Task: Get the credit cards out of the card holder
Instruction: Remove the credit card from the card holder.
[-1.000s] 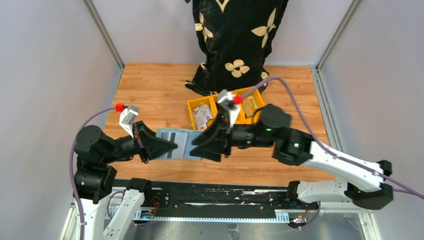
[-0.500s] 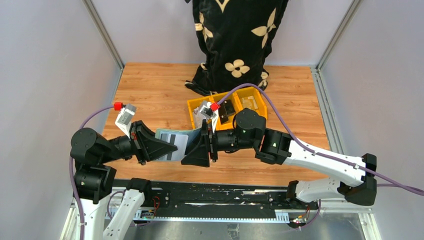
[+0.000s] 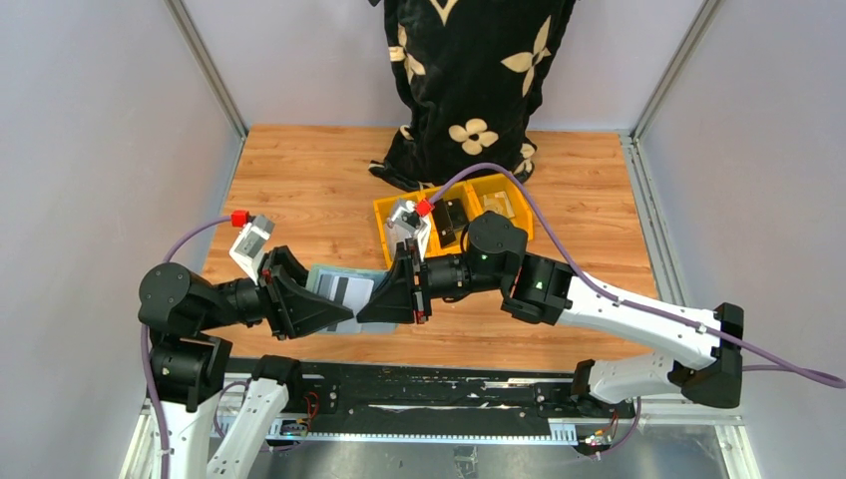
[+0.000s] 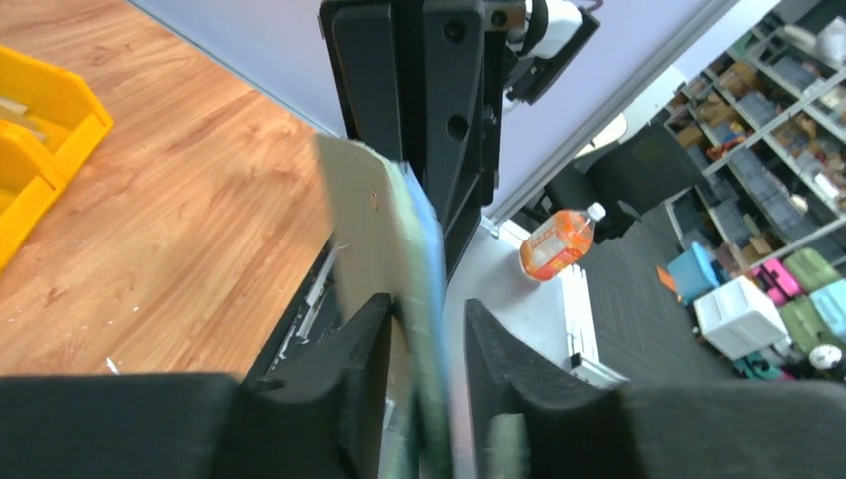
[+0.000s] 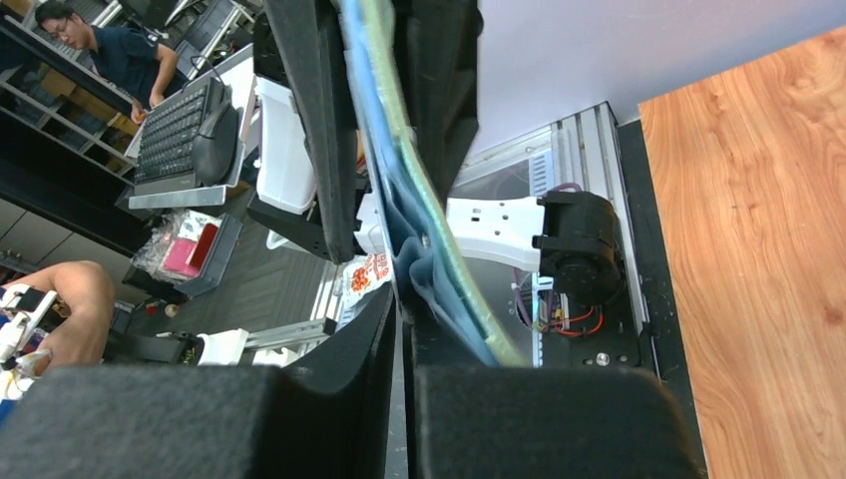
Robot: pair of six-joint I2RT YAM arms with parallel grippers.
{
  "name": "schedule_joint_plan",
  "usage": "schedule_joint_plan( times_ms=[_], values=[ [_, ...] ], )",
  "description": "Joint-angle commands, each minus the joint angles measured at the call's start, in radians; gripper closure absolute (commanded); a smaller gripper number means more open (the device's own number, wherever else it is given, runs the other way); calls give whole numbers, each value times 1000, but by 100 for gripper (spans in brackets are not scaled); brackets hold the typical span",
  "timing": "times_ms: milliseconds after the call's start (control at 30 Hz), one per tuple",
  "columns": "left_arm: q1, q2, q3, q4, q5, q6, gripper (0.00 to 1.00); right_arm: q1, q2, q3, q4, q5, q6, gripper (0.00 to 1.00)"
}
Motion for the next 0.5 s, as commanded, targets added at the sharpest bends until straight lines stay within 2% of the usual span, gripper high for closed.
schedule_joint_plan(
  times_ms=[0,67,133,300,400,467],
  values=[
    [-2,-2,-25,-7,85,-40,59,-15,-28,-22,113,-38,15,94],
    [-2,0,-29,-6,91,-47,50,-15,-37,-37,123,-56,19,96],
    [-2,0,-27,-4,94,-48,49,-15,-44,-49,132,-68,22,98],
    [-2,17,-14,3,103,-52,69,-15,-64,-70,137,-108,20,100],
    [-2,28,-3,3,109,-50,77,-15,-75,-70,126,-131,11,100],
    [-2,32,5,3,110,-47,81,-14,-83,-70,100,-130,-2,94]
  ],
)
